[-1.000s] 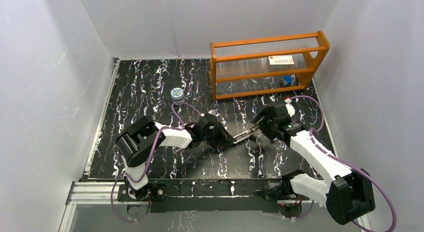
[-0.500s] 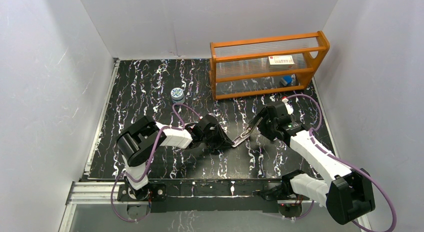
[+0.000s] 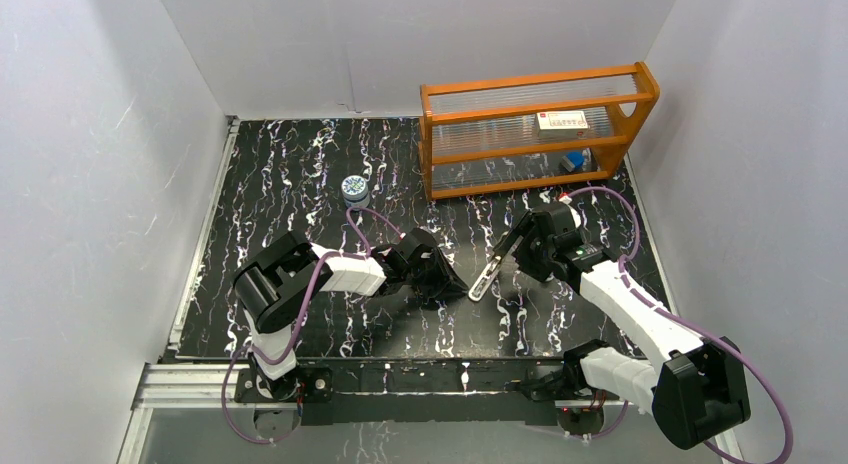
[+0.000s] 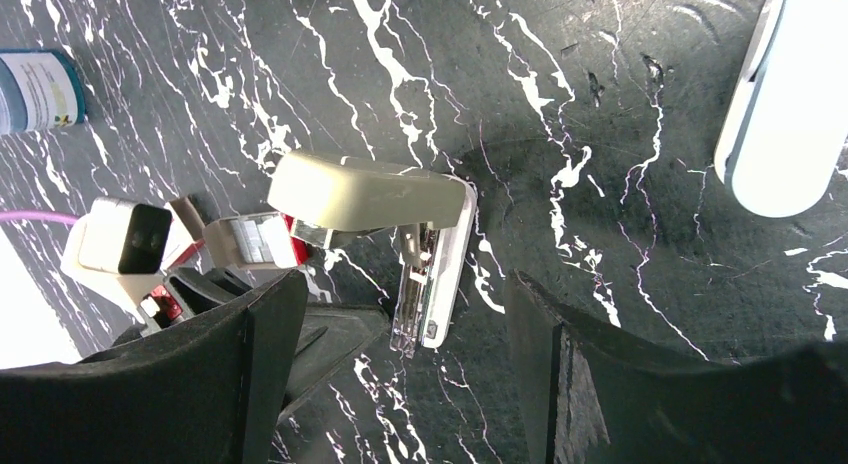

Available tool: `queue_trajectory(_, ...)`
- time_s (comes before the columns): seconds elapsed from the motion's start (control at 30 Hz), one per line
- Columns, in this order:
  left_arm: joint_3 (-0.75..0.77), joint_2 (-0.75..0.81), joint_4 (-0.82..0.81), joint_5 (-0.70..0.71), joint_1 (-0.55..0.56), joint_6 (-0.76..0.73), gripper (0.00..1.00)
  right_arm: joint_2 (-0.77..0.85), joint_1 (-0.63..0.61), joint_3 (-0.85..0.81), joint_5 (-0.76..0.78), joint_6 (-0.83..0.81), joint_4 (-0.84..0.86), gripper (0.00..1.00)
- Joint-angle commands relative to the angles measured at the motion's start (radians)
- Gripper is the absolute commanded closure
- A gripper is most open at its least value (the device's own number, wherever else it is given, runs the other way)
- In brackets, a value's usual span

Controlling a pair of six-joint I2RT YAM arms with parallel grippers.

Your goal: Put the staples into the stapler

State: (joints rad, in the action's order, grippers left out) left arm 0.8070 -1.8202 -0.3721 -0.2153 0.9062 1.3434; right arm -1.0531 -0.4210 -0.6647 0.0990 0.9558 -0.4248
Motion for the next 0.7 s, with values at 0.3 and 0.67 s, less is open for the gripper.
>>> queue_trajectory(0.3,-0.005,0.149,0.166,0.076,0.005,-0.237,0.68,0.033,-0.010,-0.060,-0.002,-0.120,-0.074,0.21)
queue_trajectory(0.67,-0.003,0.419,0.431,0.409,0.003,-0.503,0.43,-0.122,-0.266,-0.158,0.305,0.061,-0.167,0.24)
